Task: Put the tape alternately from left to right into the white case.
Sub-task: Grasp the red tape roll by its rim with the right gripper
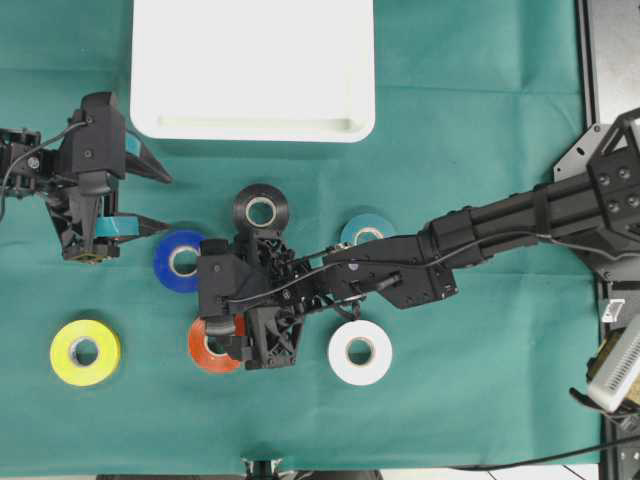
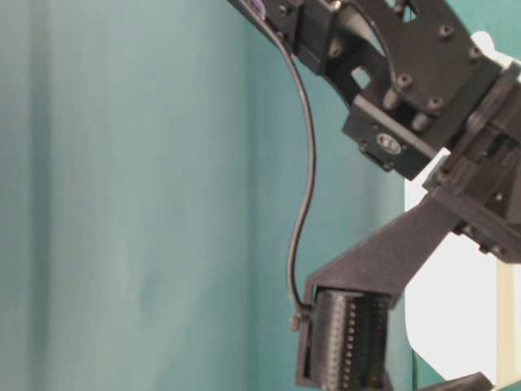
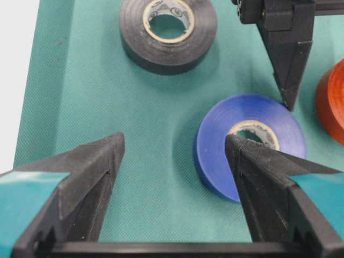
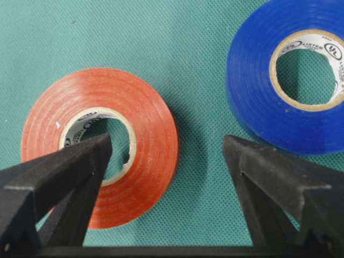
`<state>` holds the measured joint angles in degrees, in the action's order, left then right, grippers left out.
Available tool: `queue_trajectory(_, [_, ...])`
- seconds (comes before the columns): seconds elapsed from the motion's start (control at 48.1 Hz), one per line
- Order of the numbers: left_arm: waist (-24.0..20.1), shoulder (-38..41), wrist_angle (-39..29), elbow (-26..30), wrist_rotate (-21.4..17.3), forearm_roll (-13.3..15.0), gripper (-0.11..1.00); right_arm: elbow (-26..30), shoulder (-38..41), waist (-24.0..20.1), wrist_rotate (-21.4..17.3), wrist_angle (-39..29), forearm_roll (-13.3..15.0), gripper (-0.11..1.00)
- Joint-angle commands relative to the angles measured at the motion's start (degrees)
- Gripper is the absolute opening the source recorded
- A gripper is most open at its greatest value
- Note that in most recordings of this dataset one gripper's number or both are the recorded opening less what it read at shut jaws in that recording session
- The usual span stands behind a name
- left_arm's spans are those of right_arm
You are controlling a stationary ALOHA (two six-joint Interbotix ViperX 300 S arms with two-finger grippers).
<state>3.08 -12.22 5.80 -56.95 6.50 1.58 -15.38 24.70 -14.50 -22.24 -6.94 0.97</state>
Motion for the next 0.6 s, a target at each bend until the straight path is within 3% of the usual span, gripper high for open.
queue_trajectory(0.0, [-0.2,-0.4,0.2,0.4,0.0,0.1,0.79,1.1,-1.1,0.3,-0.1,-0.5,0.5,0.57])
queue_trajectory(0.249, [-0.2,-0.4,0.3,0.4,0.0,0.2,0.79,2.4,-1.1,0.3,-0.2,-2.1,2.0,0.05])
queue_trajectory(0.582, [-0.2,-0.4,0.2,0.4,0.0,0.2,0.79,2.5,-2.4,-0.1,-0.2,-2.4,2.0,0.03])
